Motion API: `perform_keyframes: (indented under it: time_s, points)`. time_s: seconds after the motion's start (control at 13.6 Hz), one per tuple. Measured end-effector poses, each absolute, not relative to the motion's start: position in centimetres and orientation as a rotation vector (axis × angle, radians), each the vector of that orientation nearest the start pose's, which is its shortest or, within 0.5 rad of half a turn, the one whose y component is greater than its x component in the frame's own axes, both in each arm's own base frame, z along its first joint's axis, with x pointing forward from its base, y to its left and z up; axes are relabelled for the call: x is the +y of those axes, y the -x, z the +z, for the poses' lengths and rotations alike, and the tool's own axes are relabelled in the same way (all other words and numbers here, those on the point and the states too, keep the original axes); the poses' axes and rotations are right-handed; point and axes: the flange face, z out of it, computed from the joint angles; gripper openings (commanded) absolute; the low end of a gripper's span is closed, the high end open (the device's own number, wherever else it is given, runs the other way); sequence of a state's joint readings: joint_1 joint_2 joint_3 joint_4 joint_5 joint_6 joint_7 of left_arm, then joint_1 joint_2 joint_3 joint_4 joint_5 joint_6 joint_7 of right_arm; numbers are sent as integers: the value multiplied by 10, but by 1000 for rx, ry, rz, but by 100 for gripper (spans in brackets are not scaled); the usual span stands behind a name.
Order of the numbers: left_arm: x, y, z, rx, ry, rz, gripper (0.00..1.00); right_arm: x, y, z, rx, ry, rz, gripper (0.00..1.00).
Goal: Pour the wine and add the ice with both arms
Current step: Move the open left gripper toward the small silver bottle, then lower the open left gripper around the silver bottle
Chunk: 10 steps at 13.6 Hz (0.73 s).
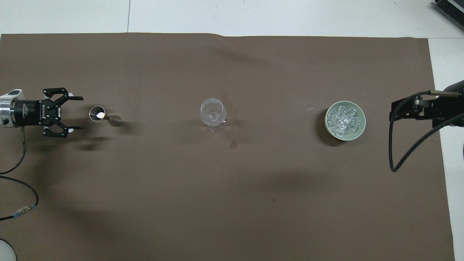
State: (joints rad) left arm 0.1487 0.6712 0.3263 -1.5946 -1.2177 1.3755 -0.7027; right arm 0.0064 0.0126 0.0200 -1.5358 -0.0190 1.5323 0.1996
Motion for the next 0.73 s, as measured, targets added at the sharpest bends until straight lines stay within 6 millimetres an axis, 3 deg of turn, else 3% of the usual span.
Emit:
perform_keyframes:
  time_s: [0.73]
  points:
    - [131,-625,245,1323,-1475,-990,100,12,-555,631,274,3150,22,100]
